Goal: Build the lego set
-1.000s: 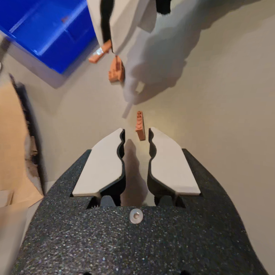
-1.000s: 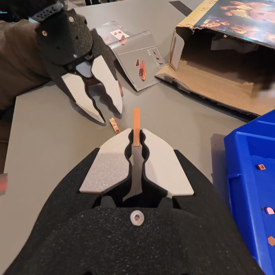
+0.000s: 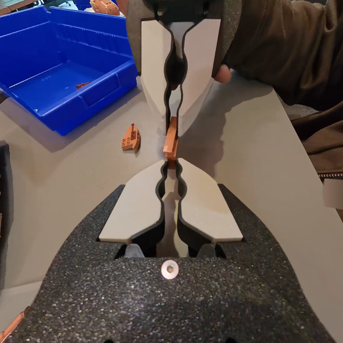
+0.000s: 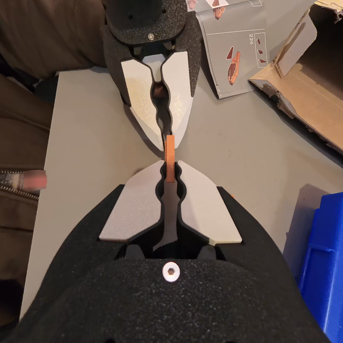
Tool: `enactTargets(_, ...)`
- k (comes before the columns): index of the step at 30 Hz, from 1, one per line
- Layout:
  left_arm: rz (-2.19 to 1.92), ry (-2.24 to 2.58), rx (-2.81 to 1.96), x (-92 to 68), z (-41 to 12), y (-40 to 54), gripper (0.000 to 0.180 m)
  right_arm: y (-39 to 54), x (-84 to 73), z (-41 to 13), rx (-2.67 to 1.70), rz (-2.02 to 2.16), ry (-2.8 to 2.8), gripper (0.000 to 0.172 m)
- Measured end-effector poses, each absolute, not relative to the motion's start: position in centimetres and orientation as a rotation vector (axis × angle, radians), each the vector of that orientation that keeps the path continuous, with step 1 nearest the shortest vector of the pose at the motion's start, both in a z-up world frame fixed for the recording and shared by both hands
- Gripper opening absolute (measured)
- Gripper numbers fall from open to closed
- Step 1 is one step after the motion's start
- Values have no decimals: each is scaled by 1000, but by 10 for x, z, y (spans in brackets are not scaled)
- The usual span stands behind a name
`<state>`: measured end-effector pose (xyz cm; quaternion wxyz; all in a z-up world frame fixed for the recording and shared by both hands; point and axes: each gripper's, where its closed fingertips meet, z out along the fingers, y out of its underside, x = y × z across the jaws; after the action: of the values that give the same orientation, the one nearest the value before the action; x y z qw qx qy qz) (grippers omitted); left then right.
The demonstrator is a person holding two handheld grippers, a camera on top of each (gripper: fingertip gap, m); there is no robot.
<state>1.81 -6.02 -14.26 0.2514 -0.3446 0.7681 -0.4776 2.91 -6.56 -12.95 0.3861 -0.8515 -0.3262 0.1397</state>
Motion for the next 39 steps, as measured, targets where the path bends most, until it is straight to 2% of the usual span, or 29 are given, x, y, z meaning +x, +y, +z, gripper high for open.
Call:
enactTargets(20, -1361, 2039, -924, 20, -134, -61, 8, -62, 25, -121, -2127, 329, -828, 10)
enactTargets(29, -1399, 1994, -928, 19, -126, -57, 8, -73, 37, -99, -1932, 166, -960, 27)
enactTargets(32, -1427, 1963, -926, 18, -119, -55, 8, -79, 47, -95, -1836, 46, -1024, 26)
enactTargets(39, -1437, 1951, -902, 17, -115, -55, 8, -78, 41, -90, -1785, 121, -985, 20)
